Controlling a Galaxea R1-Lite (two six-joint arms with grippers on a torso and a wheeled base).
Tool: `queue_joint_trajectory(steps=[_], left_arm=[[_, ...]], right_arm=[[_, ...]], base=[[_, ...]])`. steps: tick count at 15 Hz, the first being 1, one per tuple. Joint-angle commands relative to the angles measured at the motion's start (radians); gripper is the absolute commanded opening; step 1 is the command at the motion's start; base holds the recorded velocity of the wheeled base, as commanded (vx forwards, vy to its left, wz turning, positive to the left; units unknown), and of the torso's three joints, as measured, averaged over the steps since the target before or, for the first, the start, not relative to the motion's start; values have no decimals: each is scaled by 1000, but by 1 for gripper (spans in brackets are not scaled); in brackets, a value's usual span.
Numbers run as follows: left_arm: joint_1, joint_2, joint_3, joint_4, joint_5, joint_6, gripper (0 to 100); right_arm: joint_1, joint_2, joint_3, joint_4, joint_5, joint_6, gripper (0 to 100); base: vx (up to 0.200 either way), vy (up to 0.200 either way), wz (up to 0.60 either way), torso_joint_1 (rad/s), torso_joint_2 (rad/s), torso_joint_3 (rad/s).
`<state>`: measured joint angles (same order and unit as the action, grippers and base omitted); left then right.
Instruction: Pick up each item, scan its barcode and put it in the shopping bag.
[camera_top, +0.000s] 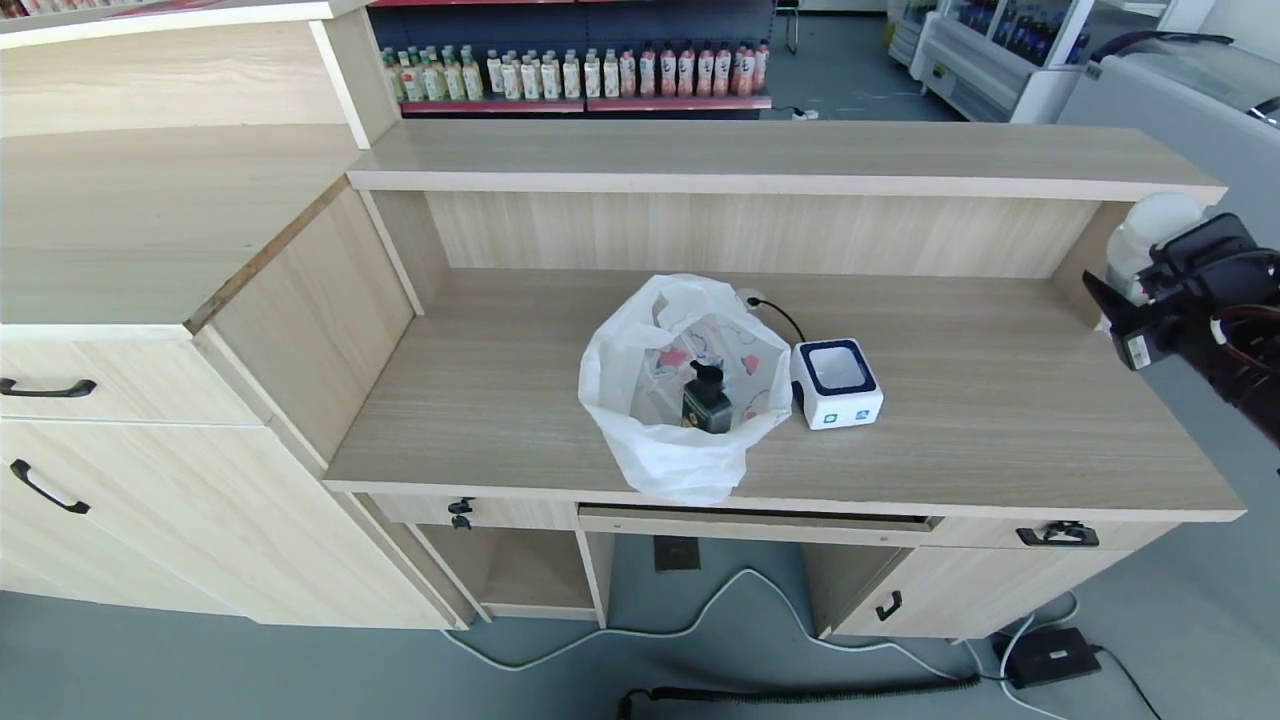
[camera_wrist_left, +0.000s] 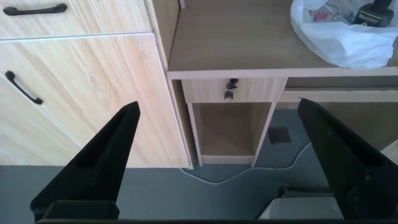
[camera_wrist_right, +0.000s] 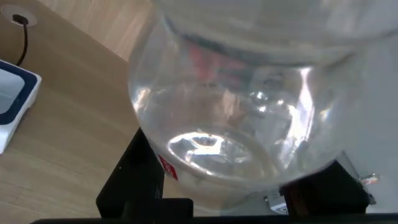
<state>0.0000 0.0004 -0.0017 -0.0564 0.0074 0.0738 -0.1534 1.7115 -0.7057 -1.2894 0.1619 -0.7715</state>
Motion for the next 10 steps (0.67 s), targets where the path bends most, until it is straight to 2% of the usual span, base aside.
queue_joint_trajectory(steps=[1, 2, 7, 9, 10], left_arm=[[0, 0, 0, 0, 0, 0, 100], [0, 0, 0, 0, 0, 0, 100], [0, 0, 0, 0, 0, 0, 100], [0, 0, 0, 0, 0, 0, 100], [0, 0, 0, 0, 0, 0, 100]], right_arm=[[6, 80, -103, 16, -4, -3, 0], [11, 108, -144, 12, -1, 1, 0], [11, 289, -235, -88, 28, 3, 0], [11, 343, -248, -120, 157, 0, 0], [12, 367, -258, -130, 255, -3, 0]], base=[[0, 0, 600, 2, -2, -2], [0, 0, 600, 2, 2, 2], [0, 0, 0, 0, 0, 0], [0, 0, 0, 0, 0, 0], [0, 0, 0, 0, 0, 0]])
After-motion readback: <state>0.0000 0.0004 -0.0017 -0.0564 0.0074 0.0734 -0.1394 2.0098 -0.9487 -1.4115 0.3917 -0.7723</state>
